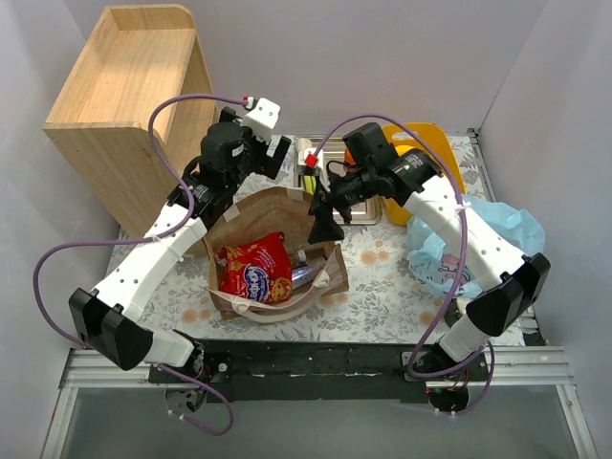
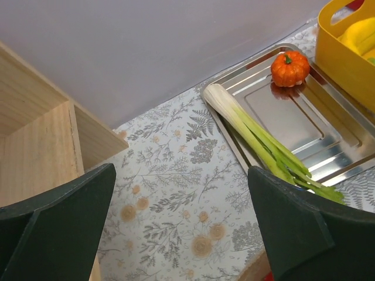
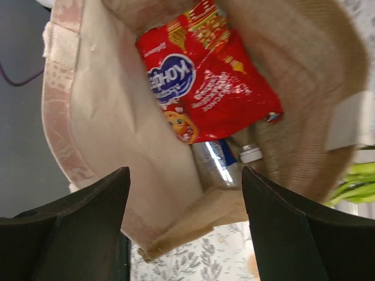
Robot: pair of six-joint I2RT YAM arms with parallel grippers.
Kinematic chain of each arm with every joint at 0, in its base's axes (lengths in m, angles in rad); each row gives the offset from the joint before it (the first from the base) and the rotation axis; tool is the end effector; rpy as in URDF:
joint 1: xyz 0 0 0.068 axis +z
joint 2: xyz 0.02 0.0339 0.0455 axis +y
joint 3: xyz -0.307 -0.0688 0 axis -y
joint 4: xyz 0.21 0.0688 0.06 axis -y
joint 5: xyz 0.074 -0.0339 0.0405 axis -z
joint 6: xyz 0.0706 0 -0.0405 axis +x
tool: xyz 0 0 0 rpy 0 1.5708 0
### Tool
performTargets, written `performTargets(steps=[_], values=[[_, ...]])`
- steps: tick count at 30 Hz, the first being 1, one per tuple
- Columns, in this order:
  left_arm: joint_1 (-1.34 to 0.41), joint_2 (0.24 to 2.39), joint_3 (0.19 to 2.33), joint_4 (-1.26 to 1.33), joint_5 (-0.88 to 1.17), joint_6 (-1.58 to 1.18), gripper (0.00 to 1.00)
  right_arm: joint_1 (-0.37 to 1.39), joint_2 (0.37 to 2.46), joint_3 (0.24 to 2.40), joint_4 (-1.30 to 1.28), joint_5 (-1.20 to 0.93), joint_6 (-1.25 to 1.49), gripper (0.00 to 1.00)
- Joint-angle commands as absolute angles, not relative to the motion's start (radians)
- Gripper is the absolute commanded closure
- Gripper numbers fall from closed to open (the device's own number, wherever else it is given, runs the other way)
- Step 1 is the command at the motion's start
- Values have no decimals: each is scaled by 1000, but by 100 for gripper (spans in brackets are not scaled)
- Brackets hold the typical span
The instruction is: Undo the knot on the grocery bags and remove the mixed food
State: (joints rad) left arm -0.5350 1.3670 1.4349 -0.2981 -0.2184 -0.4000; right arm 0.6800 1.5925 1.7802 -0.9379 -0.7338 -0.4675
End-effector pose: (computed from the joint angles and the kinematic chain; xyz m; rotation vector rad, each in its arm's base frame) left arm 0.2680 -0.1410 0.4556 -0.0349 1.8200 -0.4704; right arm 0.2146 0.2344 0.4324 -1.5255 1.6728 0.9563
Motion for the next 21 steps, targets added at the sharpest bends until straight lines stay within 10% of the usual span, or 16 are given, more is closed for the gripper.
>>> performTargets(steps=[1, 12, 21], values=[[-531, 1406, 1450, -276, -160, -232, 4, 693, 1522, 1744, -855, -732, -374, 17], [-442, 1732, 2110, -653, -75, 67, 3, 693, 1346, 1639, -928, -666, -468, 17], [-327, 1478, 1863, -745, -101, 22, 2, 698, 1488, 1854, -896, -609, -357, 18]])
